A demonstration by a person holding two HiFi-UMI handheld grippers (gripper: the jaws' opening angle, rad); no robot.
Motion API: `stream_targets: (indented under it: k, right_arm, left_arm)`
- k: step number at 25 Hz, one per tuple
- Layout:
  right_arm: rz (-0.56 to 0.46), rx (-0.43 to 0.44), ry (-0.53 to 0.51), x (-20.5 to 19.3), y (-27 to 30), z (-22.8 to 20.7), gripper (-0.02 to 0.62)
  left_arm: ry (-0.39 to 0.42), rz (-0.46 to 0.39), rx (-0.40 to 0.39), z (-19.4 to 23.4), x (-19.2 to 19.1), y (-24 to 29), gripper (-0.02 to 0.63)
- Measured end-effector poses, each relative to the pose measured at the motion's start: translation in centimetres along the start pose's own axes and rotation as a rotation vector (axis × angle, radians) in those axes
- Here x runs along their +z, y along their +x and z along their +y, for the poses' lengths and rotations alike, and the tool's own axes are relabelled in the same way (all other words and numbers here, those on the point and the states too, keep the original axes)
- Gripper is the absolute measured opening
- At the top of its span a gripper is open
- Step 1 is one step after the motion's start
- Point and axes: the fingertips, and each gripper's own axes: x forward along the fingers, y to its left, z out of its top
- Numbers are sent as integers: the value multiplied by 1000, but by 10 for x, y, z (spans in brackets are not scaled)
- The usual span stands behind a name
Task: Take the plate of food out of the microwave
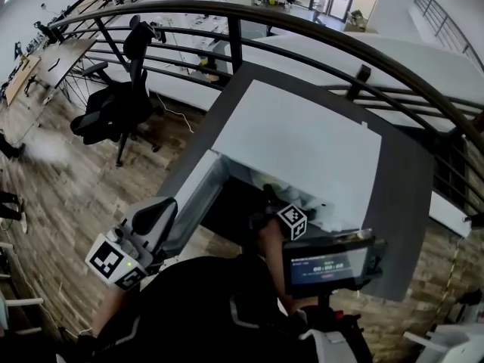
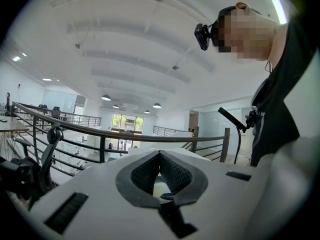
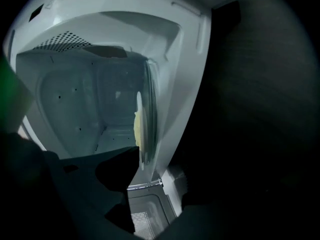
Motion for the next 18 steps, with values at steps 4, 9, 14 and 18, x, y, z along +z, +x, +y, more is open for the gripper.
stream_targets:
  k: [4, 9, 14, 18]
  right_arm:
    - [-8, 15, 37, 1, 5, 4, 249]
    - [-2, -13, 74, 0, 4, 3, 247]
    - [-14, -17, 114, 2, 4, 0, 247]
    - [-22, -4, 127, 1, 4, -1, 232]
  left_arm:
    - [4, -1, 19, 1, 2, -4, 2]
    - [0, 7, 41, -1, 0, -10, 2]
    - [-3, 16, 49, -1, -4, -13, 2]
    - [-7, 5, 51, 0, -4, -13, 2]
